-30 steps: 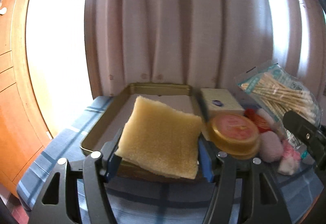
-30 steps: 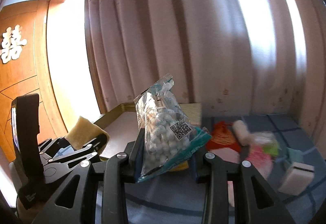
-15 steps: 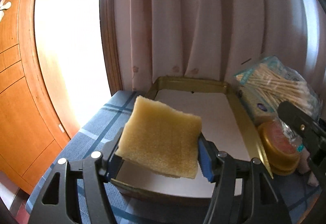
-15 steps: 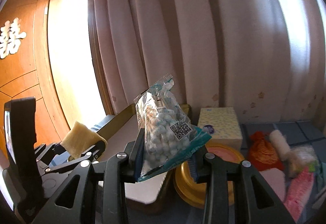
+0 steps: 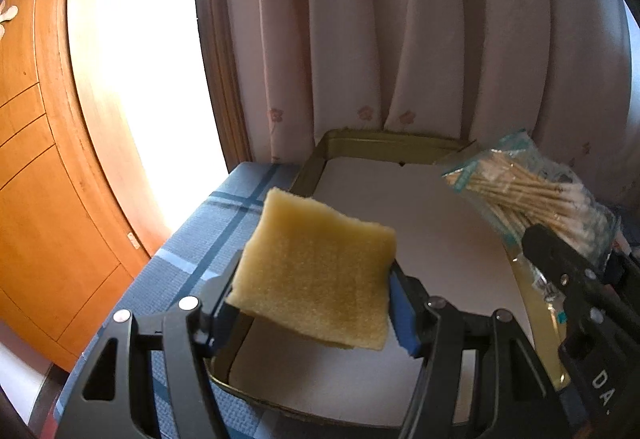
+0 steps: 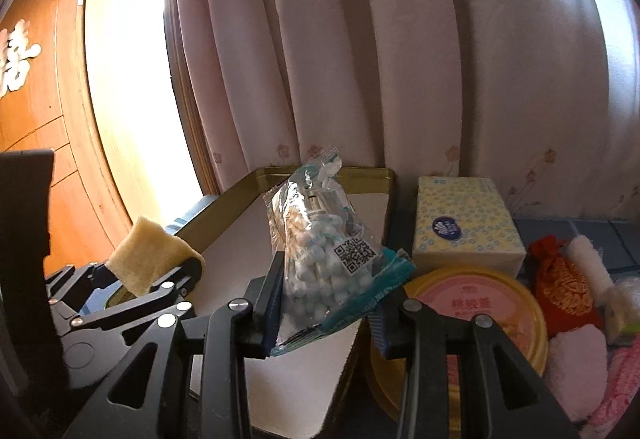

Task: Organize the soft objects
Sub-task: 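Carry both items over the gold tin tray and open both tools to release them, then withdraw both open tools from the tray back toward the remaining items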

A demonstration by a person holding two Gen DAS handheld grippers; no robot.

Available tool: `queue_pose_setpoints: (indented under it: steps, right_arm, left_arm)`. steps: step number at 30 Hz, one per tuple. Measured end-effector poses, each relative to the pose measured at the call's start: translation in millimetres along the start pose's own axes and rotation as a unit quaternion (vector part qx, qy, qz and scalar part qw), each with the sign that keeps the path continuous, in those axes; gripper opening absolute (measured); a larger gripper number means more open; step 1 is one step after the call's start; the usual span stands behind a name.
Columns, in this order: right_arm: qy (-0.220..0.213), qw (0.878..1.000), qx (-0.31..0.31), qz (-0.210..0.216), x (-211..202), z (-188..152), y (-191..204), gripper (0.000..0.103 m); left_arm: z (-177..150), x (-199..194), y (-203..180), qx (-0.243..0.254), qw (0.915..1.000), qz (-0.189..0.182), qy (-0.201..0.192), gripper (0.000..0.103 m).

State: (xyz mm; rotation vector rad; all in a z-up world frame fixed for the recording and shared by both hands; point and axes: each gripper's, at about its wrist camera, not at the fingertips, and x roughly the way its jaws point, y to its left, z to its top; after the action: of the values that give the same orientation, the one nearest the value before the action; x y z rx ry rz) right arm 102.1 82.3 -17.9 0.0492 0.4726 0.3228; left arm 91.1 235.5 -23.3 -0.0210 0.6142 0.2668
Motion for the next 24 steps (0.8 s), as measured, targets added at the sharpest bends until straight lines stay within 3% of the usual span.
queue_pose_setpoints:
  steps: [8,10,11,13,14,18,24]
  right_arm:
    - [0.001,1.000,-0.019,0.021,2.1,-1.0,9.3,0.041]
    - [-0.005,1.000,-0.022,0.016,0.0,-1.1,10.6,0.044]
    - [-0.012,1.000,-0.020,0.011,-2.9,-1.5,9.9,0.048]
    - [-0.030,1.000,-0.009,0.002,-10.3,-2.6,6.4,0.083]
    - [-0.044,0.999,-0.002,-0.002,-16.0,-3.6,4.0,0.086]
    - [-0.099,0.995,-0.005,-0.028,-36.7,-7.2,4.2,0.086]
    - [-0.140,0.987,-0.014,-0.076,-52.6,-6.9,5.2,0.086]
  left_arm:
    - [1.8,8.4,1.0,-0.001,0.9999,0.008,0.011,0.070]
    - [2.3,10.5,2.0,-0.004,0.9998,0.013,0.012,0.080]
    - [2.3,11.0,3.5,-0.007,0.9998,0.017,0.011,0.090]
    - [1.4,6.9,5.7,-0.014,0.9997,0.022,0.002,0.099]
    - [1.0,4.0,6.0,-0.015,0.9996,0.023,-0.004,0.099]
    - [-0.1,-6.0,2.7,-0.011,0.9988,0.038,-0.030,0.102]
    - [-1.2,-19.5,11.1,-0.033,0.9962,0.055,-0.058,0.102]
